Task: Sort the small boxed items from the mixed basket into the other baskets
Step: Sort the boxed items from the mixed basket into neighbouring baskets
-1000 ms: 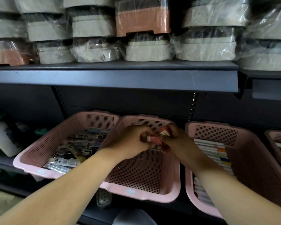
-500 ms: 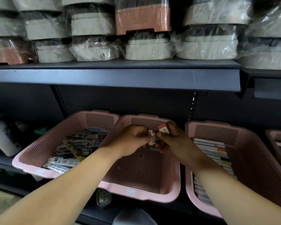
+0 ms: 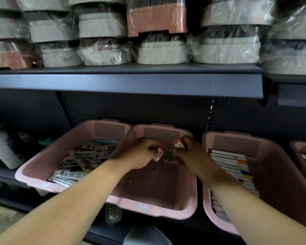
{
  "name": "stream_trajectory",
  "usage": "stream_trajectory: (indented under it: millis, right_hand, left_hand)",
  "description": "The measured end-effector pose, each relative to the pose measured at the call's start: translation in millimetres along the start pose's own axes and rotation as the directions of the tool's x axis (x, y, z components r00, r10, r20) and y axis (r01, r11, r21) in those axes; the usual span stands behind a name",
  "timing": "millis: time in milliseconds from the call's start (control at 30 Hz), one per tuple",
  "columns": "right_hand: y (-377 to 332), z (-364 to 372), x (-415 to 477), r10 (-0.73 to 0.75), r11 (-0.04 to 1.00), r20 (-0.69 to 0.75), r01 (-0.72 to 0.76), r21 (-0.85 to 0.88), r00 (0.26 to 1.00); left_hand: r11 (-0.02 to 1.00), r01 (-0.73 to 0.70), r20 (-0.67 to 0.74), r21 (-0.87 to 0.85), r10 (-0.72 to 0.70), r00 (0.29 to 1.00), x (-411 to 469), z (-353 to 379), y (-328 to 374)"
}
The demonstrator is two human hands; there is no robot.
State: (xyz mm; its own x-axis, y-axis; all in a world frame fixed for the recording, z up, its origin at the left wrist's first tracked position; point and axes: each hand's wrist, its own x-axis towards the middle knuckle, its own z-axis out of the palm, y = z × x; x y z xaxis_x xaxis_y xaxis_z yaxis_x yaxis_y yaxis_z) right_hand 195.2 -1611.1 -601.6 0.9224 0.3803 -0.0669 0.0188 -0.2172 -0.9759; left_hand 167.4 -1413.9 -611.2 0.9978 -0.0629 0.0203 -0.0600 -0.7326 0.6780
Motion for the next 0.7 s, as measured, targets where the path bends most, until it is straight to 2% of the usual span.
stream_trajectory:
  millis: [67,167,333,500,600,700]
  right_hand:
    - [2,-5,1,-0.005,0.999,-0.018,0.004,-0.045,1.000]
    - [5,-8,1,-0.044,0.981,-0.041,0.035,-0.190,0.998]
    - [7,-8,1,-0.038,0.982,-0.014,0.035,-0.187,0.999]
    - [9,-10,2,-0.006,0.989,-0.015,0.004,-0.149,1.000]
    - [9,-11,2,0.011,0.992,-0.013,-0.013,-0.123,1.000]
    - [10,-12,1,0.009,0.993,-0.017,-0.011,-0.118,1.000]
  left_hand:
    - [0.959,0.021,0.196,0.283,-0.079,0.977,-4,-5,-8]
    - [0.864,0.042,0.310,0.501,-0.224,0.924,-11,-4,-21]
    - [0.786,0.001,0.195,0.619,-0.155,0.969,-12,-1,-41]
    - [0.761,-0.092,0.172,0.642,-0.026,0.985,-17,0,-41]
    - [0.736,-0.078,0.096,0.673,0.018,0.995,-16,-3,-46]
    - [0.765,-0.040,0.042,0.643,0.018,0.999,-12,-2,-49]
